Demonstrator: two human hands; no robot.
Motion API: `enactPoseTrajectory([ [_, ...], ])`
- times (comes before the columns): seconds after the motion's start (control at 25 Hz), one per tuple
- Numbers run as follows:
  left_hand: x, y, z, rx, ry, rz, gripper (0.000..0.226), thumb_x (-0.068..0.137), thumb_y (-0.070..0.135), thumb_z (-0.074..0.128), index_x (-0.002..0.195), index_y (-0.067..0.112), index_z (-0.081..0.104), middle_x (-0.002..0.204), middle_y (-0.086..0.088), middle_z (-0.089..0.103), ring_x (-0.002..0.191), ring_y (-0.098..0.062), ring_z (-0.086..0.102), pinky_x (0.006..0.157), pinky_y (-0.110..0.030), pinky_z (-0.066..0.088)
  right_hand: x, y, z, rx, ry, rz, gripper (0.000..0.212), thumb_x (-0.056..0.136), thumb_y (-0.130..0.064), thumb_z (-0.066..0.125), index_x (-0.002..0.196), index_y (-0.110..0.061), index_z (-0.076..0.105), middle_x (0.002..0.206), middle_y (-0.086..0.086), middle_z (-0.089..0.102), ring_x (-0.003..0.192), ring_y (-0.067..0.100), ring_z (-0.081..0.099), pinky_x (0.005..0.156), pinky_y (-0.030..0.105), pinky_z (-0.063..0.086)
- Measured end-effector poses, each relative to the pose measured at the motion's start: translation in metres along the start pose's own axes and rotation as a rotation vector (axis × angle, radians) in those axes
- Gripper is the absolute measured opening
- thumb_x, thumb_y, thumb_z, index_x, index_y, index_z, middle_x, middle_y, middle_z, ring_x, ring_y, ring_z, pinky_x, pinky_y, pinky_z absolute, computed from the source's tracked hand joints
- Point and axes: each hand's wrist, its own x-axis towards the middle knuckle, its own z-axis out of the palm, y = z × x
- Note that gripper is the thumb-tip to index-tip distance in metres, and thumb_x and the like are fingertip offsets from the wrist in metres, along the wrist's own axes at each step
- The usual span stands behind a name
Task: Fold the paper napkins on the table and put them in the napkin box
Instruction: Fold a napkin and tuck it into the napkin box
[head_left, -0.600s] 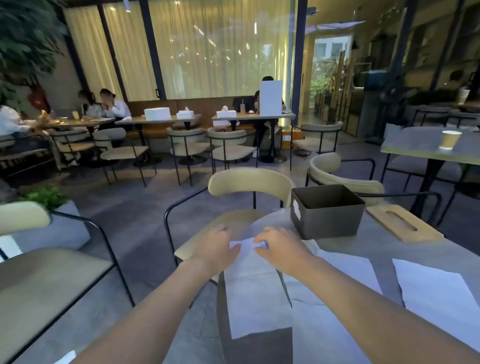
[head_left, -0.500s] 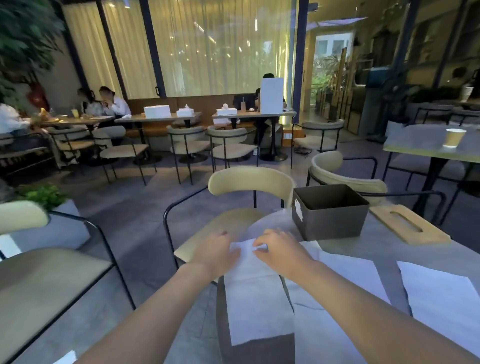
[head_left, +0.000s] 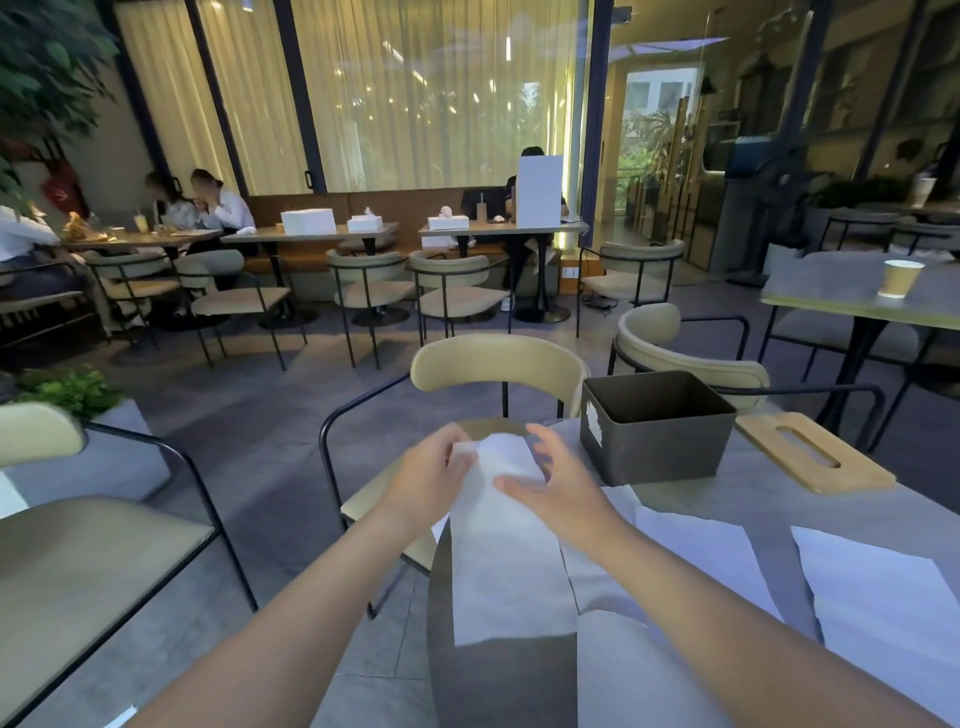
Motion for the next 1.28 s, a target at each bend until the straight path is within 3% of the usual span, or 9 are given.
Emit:
enactPoseTrajectory([
  [0.08, 0.002, 0.02, -0.009, -0.111, 0.052, -0.013, 0.016, 0.103, 0.015, 0.053, 0.098, 0.002, 0.059, 0.079, 0.001, 0.056, 0.072, -0.015, 0.049, 0.057, -0.016, 0.039, -0.003, -0.009, -0.007, 0.172, 0.002, 0.104, 0.062, 0.087, -0.029, 0.082, 0.139, -0.029, 0.05, 0.126, -0.005, 0.06, 0.115, 0.014, 0.06, 0.082, 0.02, 0.048],
  [0.16, 0.007, 0.039, -0.017, -0.169, 0.088, 0.017, 0.019, 0.104, 0.018, 0.053, 0.102, 0.0, 0.059, 0.082, 0.0, 0.055, 0.074, -0.013, 0.048, 0.058, -0.014, 0.039, -0.005, -0.013, -0.017, 0.195, -0.004, 0.086, 0.019, 0.088, -0.032, 0.081, 0.097, -0.026, 0.065, 0.091, -0.003, 0.067, 0.088, 0.02, 0.064, 0.07, 0.026, 0.043],
  [0.28, 0.016, 0.064, -0.029, -0.246, 0.15, 0.041, 0.025, 0.103, 0.026, 0.054, 0.107, 0.002, 0.06, 0.091, -0.009, 0.06, 0.084, -0.018, 0.054, 0.069, -0.027, 0.043, -0.007, -0.018, -0.033, 0.21, 0.006, 0.018, 0.041, 0.093, -0.03, 0.076, 0.062, -0.017, 0.053, 0.063, 0.003, 0.046, 0.068, 0.02, 0.044, 0.062, 0.032, 0.031],
  [0.44, 0.025, 0.08, -0.031, -0.505, 0.051, -0.157, 0.059, 0.084, 0.068, 0.067, 0.124, 0.025, 0.061, 0.125, 0.0, 0.068, 0.113, -0.02, 0.065, 0.098, -0.037, 0.054, -0.011, -0.04, -0.057, 0.318, 0.072, -0.011, 0.038, 0.088, -0.04, 0.076, 0.098, -0.003, 0.075, 0.089, 0.015, 0.074, 0.084, 0.024, 0.066, 0.075, 0.04, 0.047],
  [0.52, 0.02, 0.086, -0.027, -0.546, -0.058, -0.297, 0.067, 0.078, 0.078, 0.064, 0.118, 0.024, 0.066, 0.118, -0.004, 0.076, 0.106, -0.024, 0.072, 0.091, -0.036, 0.058, -0.011, -0.045, -0.07, 0.378, 0.118, 0.033, 0.029, 0.091, -0.037, 0.074, 0.105, -0.011, 0.079, 0.099, 0.012, 0.082, 0.087, 0.026, 0.075, 0.072, 0.04, 0.057],
  [0.64, 0.011, 0.093, -0.018, -0.532, -0.267, -0.366, 0.061, 0.085, 0.073, 0.06, 0.112, 0.021, 0.076, 0.103, -0.001, 0.084, 0.101, -0.021, 0.076, 0.09, -0.034, 0.059, -0.015, -0.052, -0.086, 0.37, 0.157, 0.05, 0.022, 0.096, -0.032, 0.071, 0.107, -0.014, 0.079, 0.1, 0.009, 0.083, 0.079, 0.022, 0.077, 0.058, 0.029, 0.058],
  [0.96, 0.002, 0.107, -0.004, -0.625, -0.389, -0.316, 0.043, 0.094, 0.053, 0.065, 0.122, 0.021, 0.076, 0.114, 0.0, 0.082, 0.107, -0.019, 0.075, 0.097, -0.032, 0.055, -0.021, -0.048, -0.108, 0.386, 0.208, 0.034, 0.023, 0.098, -0.028, 0.07, 0.11, -0.01, 0.078, 0.11, 0.017, 0.081, 0.092, 0.03, 0.078, 0.068, 0.036, 0.06],
  [1.12, -0.001, 0.114, 0.0, -0.747, -0.35, -0.22, 0.028, 0.1, 0.022, 0.064, 0.124, 0.011, 0.073, 0.123, -0.013, 0.077, 0.101, -0.021, 0.075, 0.084, -0.03, 0.058, -0.029, -0.048, -0.115, 0.436, 0.131, 0.005, 0.024, 0.101, -0.023, 0.066, 0.117, -0.008, 0.076, 0.116, 0.015, 0.081, 0.111, 0.031, 0.076, 0.097, 0.044, 0.059],
  [1.28, -0.001, 0.113, 0.001, -0.804, -0.358, -0.133, 0.028, 0.104, 0.015, 0.056, 0.128, 0.018, 0.07, 0.125, -0.009, 0.077, 0.111, -0.023, 0.074, 0.092, -0.034, 0.057, -0.034, -0.045, -0.127, 0.454, 0.047, -0.044, 0.026, 0.102, -0.012, 0.062, 0.126, -0.011, 0.072, 0.12, 0.009, 0.08, 0.116, 0.027, 0.074, 0.099, 0.043, 0.059],
])
